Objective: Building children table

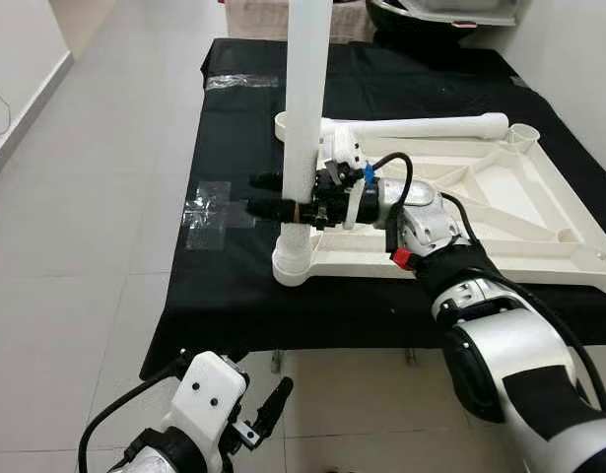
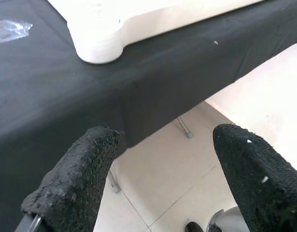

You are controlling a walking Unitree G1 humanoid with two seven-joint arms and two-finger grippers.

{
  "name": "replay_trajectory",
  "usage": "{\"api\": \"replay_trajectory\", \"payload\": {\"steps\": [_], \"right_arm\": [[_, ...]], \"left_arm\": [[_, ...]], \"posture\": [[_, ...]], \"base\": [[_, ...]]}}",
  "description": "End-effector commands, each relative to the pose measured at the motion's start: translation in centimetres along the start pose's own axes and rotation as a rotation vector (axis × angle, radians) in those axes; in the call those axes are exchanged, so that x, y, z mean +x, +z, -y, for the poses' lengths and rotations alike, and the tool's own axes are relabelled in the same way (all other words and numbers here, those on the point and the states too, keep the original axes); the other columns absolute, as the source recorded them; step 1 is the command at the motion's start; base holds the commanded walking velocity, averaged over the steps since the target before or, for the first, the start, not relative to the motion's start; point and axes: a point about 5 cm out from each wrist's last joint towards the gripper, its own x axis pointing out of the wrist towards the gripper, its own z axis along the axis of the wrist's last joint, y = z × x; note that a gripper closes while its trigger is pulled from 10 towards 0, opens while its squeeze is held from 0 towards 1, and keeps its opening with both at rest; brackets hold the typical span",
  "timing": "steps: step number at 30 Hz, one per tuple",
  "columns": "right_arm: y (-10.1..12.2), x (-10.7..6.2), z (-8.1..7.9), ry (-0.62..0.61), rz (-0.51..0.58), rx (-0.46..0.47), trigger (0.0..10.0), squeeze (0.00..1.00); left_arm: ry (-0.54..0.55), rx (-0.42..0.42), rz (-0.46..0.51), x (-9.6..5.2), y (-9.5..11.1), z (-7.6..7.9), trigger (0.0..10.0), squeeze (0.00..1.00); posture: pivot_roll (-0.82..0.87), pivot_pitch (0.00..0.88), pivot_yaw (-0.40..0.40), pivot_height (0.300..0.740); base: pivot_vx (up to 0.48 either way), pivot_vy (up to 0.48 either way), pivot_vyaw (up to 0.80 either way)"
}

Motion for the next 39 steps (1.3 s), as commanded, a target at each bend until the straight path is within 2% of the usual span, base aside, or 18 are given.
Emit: {"api": "replay_trajectory", "payload": {"steps": [1, 3, 8, 12, 13, 14, 18, 19, 22, 24, 26, 28, 29, 30, 35, 36, 39], "right_arm": [[-2.6, -1.1, -0.1, -0.071, -0.096, 0.061, 10.0, 0.0], [-2.9, -1.2, -0.1, -0.087, -0.104, 0.068, 10.0, 0.0], [-4.0, -1.7, 0.2, -0.223, -0.111, 0.121, 10.0, 0.0], [-4.1, -1.9, 0.5, -0.312, -0.095, 0.113, 10.0, 0.0], [-4.0, -2.0, 1.0, -0.412, -0.073, 0.134, 10.0, 0.0], [-4.0, -2.0, 1.0, -0.412, -0.073, 0.134, 10.0, 0.0], [-3.6, -2.3, 1.8, -0.598, -0.022, 0.16, 10.0, 0.0], [-3.6, -2.3, 1.8, -0.598, -0.022, 0.16, 10.0, 0.0], [-3.7, -2.5, 2.0, -0.71, -0.012, 0.171, 10.0, 0.0], [-3.7, -2.5, 2.0, -0.728, -0.012, 0.173, 10.0, 0.0], [-3.9, -2.6, 2.0, -0.836, -0.017, 0.164, 10.0, 0.0], [-3.9, -2.6, 2.0, -0.88, -0.021, 0.146, 10.0, 0.0], [-4.0, -2.4, 1.8, -0.978, -0.015, 0.154, 10.0, 0.0], [-4.0, -2.4, 1.8, -0.978, -0.015, 0.154, 10.0, 0.0], [-4.1, -1.2, 1.4, -1.139, -0.081, 0.136, 10.0, 0.0], [-3.9, -0.9, 1.5, -1.215, -0.072, 0.161, 10.0, 0.0], [-3.8, -1.0, 1.6, -1.277, -0.07, 0.189, 10.0, 0.0]], "left_arm": [[-0.01, -0.006, -0.009, 0.0, -0.2, 0.3, 10.0, 0.0], [-0.011, -0.006, -0.008, 0.1, -0.3, 0.2, 10.0, 0.0], [-0.007, -0.008, -0.005, 0.2, -0.3, 0.1, 10.0, 0.0], [-0.008, -0.009, -0.006, 0.3, -0.4, 0.1, 10.0, 0.0], [-0.011, -0.008, -0.007, 0.3, -0.4, 0.1, 10.0, 0.0], [-0.011, -0.008, -0.007, 0.3, -0.4, 0.1, 10.0, 0.0], [-0.015, -0.01, -0.007, 0.4, -0.5, 0.1, 10.0, 0.0], [-0.015, -0.01, -0.007, 0.4, -0.5, 0.1, 10.0, 0.0], [-0.018, -0.01, -0.006, 0.4, -0.5, 0.1, 10.0, 0.0], [-0.018, -0.01, -0.006, 0.4, -0.4, 0.2, 10.0, 0.0], [-0.02, -0.01, -0.005, 0.4, -0.4, 0.2, 10.0, 0.0], [-0.021, -0.01, -0.005, 0.4, -0.5, 0.2, 10.0, 0.0], [-0.022, -0.009, -0.005, 0.5, -0.5, 0.2, 10.0, 0.0], [-0.022, -0.009, -0.005, 0.5, -0.5, 0.2, 10.0, 0.0], [-0.021, -0.011, -0.005, 0.5, -0.5, 0.2, 10.0, 0.0], [-0.02, -0.013, -0.005, 0.5, -0.5, 0.2, 10.0, 0.0], [-0.02, -0.013, -0.006, 0.5, -0.6, 0.2, 10.0, 0.0]], "posture": [[0.17, 0.207, -0.11, 0.74], [0.16, 0.214, -0.105, 0.74], [0.16, 0.218, -0.103, 0.74], [0.15, 0.214, -0.101, 0.74], [0.16, 0.214, -0.1, 0.74], [0.16, 0.214, -0.1, 0.74], [0.15, 0.213, -0.1, 0.74], [0.15, 0.213, -0.1, 0.74], [0.15, 0.213, -0.1, 0.74], [0.15, 0.213, -0.1, 0.74], [0.15, 0.213, -0.1, 0.74], [0.15, 0.203, -0.099, 0.74], [0.15, 0.202, -0.099, 0.74], [0.15, 0.202, -0.099, 0.74], [0.15, 0.197, -0.1, 0.74], [0.15, 0.194, -0.1, 0.74], [0.15, 0.193, -0.101, 0.74]], "base": [[0.0, 0.0, 0.0], [0.0, 0.0, 0.0], [0.0, 0.0, 0.0], [0.0, 0.0, 0.0], [0.0, 0.0, 0.0], [0.0, 0.0, 0.0], [0.0, 0.0, 0.0], [0.0, 0.0, 0.0], [0.0, 0.0, 0.0], [0.0, 0.0, 0.0], [0.0, 0.0, 0.0], [0.0, 0.0, 0.0], [0.0, 0.0, 0.0], [0.0, 0.0, 0.0], [0.0, 0.0, 0.0], [0.0, 0.0, 0.0], [0.0, 0.0, 0.0]]}}
